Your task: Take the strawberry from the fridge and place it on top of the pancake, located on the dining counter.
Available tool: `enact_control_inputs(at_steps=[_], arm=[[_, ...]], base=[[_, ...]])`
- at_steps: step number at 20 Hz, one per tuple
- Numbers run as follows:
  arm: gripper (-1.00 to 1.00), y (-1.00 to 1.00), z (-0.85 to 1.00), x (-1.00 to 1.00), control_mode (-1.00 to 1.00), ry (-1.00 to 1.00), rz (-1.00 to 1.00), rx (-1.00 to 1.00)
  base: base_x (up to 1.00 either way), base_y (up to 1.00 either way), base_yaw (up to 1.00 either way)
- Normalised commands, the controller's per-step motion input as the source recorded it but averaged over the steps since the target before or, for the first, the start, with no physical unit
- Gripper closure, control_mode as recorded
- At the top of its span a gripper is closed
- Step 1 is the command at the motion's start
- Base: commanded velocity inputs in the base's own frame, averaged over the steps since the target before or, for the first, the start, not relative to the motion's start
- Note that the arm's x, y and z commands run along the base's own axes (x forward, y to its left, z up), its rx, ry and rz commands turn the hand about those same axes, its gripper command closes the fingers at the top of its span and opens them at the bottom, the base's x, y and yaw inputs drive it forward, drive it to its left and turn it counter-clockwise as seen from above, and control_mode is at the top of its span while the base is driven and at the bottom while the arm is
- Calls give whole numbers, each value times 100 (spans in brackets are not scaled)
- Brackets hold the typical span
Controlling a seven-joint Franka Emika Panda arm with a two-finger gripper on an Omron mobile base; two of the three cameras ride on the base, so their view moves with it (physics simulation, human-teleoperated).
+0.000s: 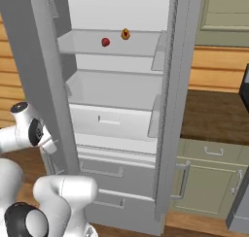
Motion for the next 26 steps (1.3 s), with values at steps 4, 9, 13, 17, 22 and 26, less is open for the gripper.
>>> enact_control_inputs(at_steps=[4, 9, 13, 17, 22, 26], arm=[[100, 100, -41, -32, -100, -11, -18, 0], [100, 100, -47, -2, -100, -1, -14, 0], [100, 100, -48, 8, -100, 0, -7, 0], [100, 61, -1, -44, -100, -5, 0, 7], [100, 2, 13, -98, -100, -21, 0, 5], [100, -35, 20, -92, -100, -21, 0, 6]], base=[[0, 0, 0], [0, 0, 0], [0, 0, 0], [0, 0, 0], [0, 0, 0], [0, 0, 0]])
